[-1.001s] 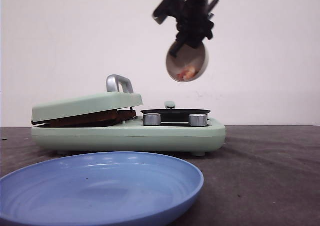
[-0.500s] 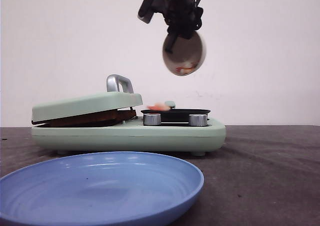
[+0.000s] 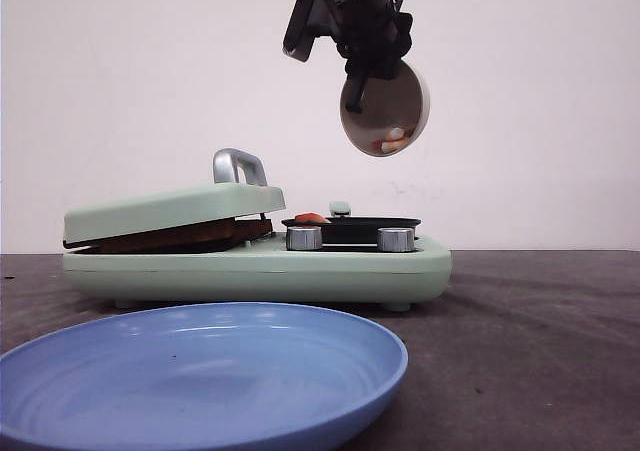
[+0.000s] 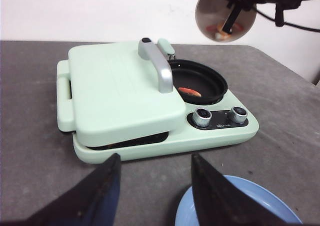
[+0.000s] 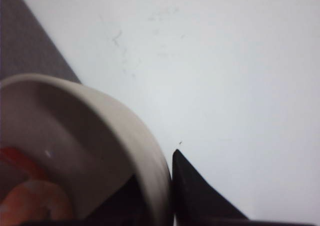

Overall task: Make breakfast with bread and shrimp
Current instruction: 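Tilt the bowl with the right gripper to pour shrimp into the pan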

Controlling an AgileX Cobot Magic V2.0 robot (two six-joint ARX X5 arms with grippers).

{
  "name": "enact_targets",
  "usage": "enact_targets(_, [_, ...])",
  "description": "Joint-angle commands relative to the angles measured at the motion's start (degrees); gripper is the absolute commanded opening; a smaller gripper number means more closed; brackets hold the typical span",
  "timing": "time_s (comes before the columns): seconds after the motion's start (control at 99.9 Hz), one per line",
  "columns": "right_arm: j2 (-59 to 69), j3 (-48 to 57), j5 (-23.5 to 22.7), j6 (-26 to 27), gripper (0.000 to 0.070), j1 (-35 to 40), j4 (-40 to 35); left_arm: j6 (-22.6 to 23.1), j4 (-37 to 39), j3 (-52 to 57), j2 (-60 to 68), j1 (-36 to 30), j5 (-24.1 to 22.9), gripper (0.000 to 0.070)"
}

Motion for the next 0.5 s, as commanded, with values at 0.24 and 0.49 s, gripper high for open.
enact_targets(0.24, [4.4, 1.4, 1.7, -0.7, 0.0, 1.6, 0.4, 1.2, 0.9, 0.2, -3.1, -0.6, 0.1, 0.0202])
enact_targets(0.49, [4.8, 1.4, 1.7, -3.7, 0.0, 1.9, 0.5, 1.6, 0.9, 0.2, -4.3, -1.4, -0.1, 0.0202])
